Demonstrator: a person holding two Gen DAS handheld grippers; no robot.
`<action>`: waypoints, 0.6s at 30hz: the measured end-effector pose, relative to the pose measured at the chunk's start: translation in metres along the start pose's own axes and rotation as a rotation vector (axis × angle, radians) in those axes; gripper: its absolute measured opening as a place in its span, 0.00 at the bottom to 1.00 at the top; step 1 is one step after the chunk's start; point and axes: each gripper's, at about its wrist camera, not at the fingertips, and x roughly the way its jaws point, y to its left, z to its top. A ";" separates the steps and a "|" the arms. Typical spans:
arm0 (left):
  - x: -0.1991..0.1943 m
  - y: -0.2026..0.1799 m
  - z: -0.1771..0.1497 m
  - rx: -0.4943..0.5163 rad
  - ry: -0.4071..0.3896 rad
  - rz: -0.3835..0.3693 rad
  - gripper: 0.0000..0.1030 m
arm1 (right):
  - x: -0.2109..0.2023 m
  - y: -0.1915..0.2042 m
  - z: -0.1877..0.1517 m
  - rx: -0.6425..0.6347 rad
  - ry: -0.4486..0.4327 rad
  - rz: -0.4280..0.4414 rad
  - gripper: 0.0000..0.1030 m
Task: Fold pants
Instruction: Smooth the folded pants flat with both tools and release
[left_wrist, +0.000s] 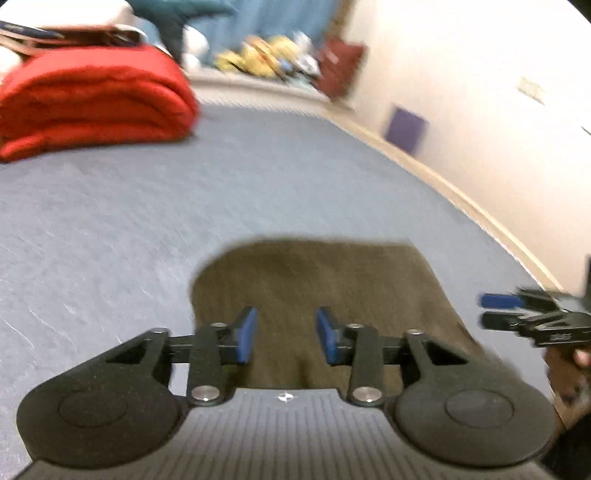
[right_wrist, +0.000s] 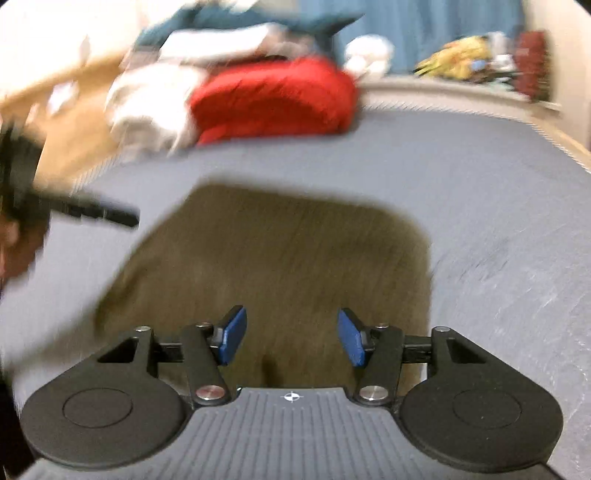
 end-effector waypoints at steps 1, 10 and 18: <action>0.005 -0.002 -0.001 -0.011 -0.017 0.023 0.26 | 0.002 -0.006 0.008 0.063 -0.042 -0.032 0.63; 0.040 -0.013 0.006 -0.024 -0.077 0.127 0.20 | 0.057 -0.046 0.030 0.376 -0.139 -0.238 0.62; 0.076 0.000 0.001 -0.006 0.004 0.186 0.20 | 0.103 -0.058 0.022 0.411 -0.061 -0.331 0.62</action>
